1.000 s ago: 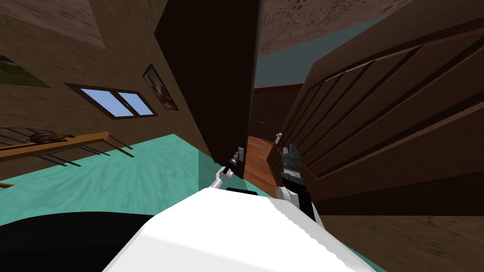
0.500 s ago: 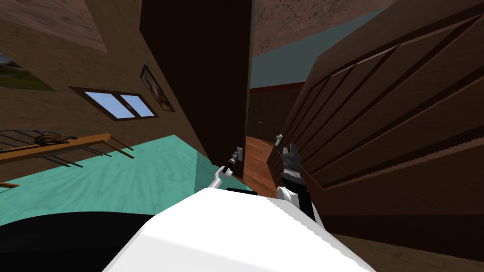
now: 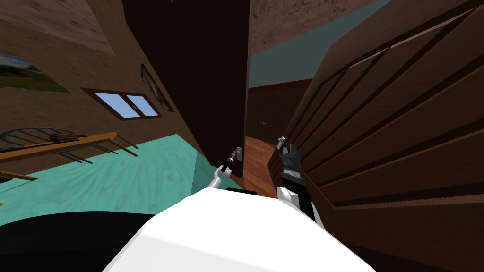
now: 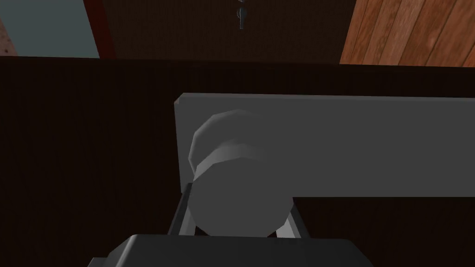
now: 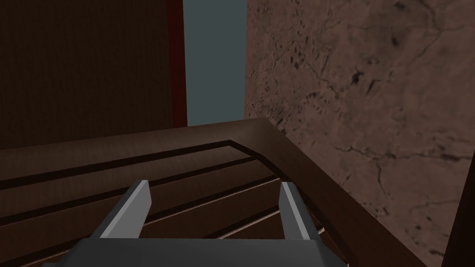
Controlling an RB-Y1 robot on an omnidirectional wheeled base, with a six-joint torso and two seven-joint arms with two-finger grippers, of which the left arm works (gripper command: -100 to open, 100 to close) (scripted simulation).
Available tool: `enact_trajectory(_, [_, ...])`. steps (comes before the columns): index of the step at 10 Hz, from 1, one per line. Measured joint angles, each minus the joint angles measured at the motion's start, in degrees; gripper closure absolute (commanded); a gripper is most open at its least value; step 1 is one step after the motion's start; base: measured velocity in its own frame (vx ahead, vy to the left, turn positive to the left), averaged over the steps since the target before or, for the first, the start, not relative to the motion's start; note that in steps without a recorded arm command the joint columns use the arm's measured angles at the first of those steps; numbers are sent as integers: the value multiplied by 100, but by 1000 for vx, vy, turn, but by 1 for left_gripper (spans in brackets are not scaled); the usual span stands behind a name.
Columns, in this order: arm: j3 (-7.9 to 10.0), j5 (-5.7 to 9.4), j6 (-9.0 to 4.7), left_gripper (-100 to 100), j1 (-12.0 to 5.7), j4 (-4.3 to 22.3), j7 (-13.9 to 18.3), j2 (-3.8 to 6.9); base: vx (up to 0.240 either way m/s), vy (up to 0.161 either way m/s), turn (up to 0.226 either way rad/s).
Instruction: Push the door open
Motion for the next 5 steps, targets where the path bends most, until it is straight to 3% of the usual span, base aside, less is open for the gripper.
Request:
enact_trajectory(1, [111,13,-45,100,-59,97,-26,17,137,-159,116])
enact_trajectory(2, [232,16,-101,-100,-105,175,-70,-4,-75,-72,51])
enact_trajectory(5, [194,23,-74,-100,-92,147,-50,6,-176,27,-2])
